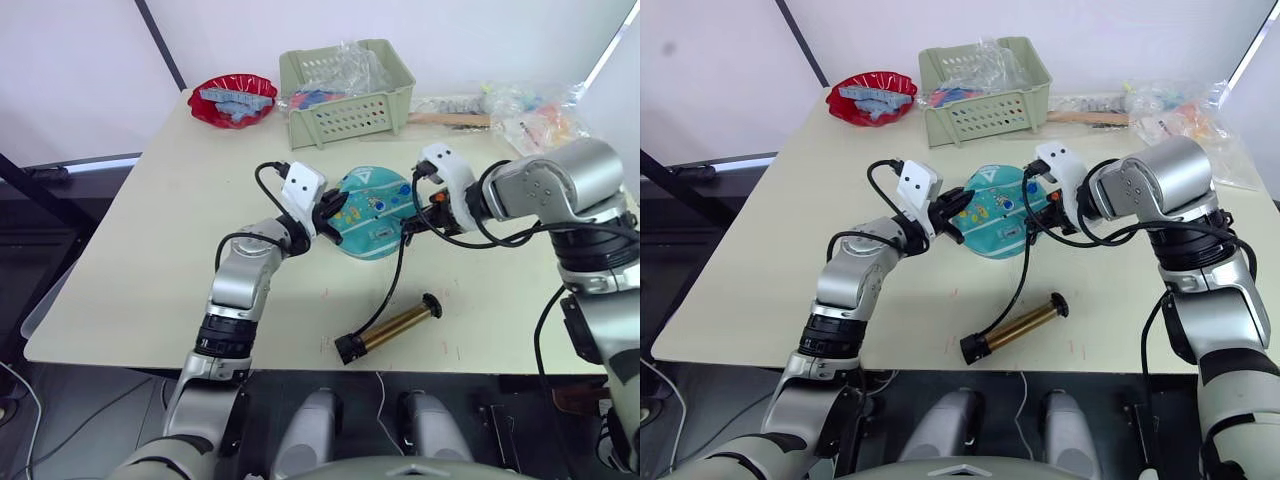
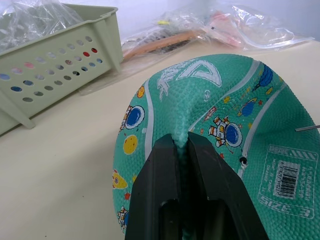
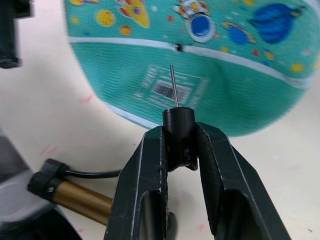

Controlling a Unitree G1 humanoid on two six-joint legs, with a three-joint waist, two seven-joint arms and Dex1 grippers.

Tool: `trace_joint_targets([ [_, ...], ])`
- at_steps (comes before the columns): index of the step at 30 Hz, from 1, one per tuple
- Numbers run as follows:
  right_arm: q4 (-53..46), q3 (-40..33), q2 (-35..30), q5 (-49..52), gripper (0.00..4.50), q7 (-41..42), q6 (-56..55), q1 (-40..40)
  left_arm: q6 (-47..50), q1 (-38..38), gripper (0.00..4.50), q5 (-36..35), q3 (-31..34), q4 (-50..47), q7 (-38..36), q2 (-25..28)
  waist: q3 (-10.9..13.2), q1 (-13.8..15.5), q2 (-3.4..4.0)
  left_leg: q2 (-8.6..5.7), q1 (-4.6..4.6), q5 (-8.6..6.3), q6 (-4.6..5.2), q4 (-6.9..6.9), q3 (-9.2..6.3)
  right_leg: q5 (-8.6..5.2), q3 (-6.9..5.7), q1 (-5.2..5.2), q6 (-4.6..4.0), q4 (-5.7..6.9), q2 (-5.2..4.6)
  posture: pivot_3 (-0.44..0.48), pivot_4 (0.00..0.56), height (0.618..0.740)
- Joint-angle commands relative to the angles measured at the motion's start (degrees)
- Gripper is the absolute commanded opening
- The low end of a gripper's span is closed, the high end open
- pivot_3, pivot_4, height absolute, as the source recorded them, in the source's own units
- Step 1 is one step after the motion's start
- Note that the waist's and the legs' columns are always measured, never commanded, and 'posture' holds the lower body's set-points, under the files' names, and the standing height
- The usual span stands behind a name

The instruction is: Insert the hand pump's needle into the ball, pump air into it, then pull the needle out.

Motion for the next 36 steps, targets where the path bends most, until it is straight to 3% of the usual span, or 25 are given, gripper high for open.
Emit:
trace_joint_targets([
  [1, 1.04, 0.09, 1.89, -0.47, 0.33, -0.28, 1.55, -3.41, 0.45, 0.94, 0.04, 0.28, -2.23, 0.82, -0.07, -0.9, 0.0, -0.06, 0.0, 0.0, 0.0, 0.02, -0.02, 0.0, -0.02, 0.0, -0.02, 0.0, 0.0, 0.01, 0.0, 0.0, 0.15, 0.74],
  [21, 12.14, 2.88, 7.24, -5.98, 0.33, -0.54, -4.24, -7.29, 1.1, 0.6, 0.04, 0.46, -2.99, 0.45, -0.33, -1.53, -0.02, -0.17, 0.03, -0.05, -0.03, 0.07, -0.11, 0.0, -0.22, 0.03, -0.19, 0.01, -0.04, 0.03, 0.0, 0.0, 0.15, 0.74],
  [36, 16.53, 0.38, 10.01, -8.7, 0.33, -1.34, -6.05, -8.17, 2.16, 1.15, 0.04, 0.41, -3.07, -0.43, -0.49, -1.76, -0.17, -0.36, 0.17, -0.04, 0.02, 0.1, -0.16, 0.0, -0.27, 0.05, -0.21, 0.03, -0.08, 0.05, 0.04, 0.0, 0.15, 0.74],
])
